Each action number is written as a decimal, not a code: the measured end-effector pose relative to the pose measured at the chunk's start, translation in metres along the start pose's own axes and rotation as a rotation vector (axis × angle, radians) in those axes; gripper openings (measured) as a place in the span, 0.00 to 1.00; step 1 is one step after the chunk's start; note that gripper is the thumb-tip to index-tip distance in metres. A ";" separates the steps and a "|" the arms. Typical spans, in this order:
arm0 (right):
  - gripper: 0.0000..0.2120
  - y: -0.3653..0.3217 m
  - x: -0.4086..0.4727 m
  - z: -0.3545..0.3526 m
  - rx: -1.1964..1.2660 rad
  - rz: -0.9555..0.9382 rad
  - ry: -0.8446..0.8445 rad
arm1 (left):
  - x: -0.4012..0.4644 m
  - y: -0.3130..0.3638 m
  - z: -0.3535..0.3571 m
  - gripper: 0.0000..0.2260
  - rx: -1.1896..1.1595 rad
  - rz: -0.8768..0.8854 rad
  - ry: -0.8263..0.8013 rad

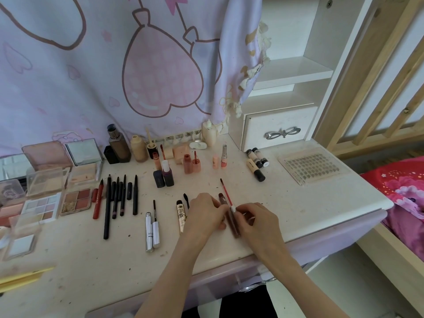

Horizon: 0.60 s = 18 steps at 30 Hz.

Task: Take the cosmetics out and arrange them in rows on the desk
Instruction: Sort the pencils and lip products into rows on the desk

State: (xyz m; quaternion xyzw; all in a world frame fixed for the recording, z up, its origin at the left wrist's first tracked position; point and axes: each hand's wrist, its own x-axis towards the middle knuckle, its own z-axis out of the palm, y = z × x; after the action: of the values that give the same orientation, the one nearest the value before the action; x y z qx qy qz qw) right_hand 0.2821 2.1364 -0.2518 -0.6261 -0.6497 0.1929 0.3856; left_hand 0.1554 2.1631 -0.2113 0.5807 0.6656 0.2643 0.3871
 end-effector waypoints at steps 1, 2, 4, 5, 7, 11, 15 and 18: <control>0.05 0.000 0.001 -0.001 0.002 -0.003 -0.002 | 0.000 0.001 -0.002 0.06 0.003 0.002 -0.004; 0.05 -0.001 0.002 -0.003 0.003 -0.004 -0.004 | 0.000 0.001 -0.004 0.06 0.006 0.004 -0.011; 0.06 -0.001 0.008 -0.010 0.001 -0.002 0.000 | 0.002 0.001 -0.008 0.09 0.058 0.042 -0.027; 0.06 0.000 0.014 -0.015 -0.008 0.004 0.019 | 0.003 0.000 -0.010 0.11 0.111 0.079 -0.033; 0.07 0.007 0.032 -0.024 -0.056 0.026 0.092 | 0.006 -0.001 -0.013 0.14 0.214 0.168 -0.011; 0.16 0.024 0.069 -0.031 -0.209 0.183 0.117 | 0.011 -0.002 -0.016 0.19 0.296 0.345 0.044; 0.23 0.026 0.088 -0.026 -0.337 0.300 0.002 | 0.012 -0.002 -0.016 0.21 0.339 0.435 0.032; 0.17 0.027 0.094 -0.021 -0.445 0.279 -0.013 | 0.013 -0.004 -0.014 0.20 0.350 0.469 0.017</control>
State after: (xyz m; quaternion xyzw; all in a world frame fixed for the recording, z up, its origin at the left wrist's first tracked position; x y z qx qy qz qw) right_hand 0.3238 2.2254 -0.2343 -0.7779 -0.5858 0.1006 0.2037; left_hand 0.1407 2.1769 -0.2095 0.7744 0.5520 0.2325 0.2037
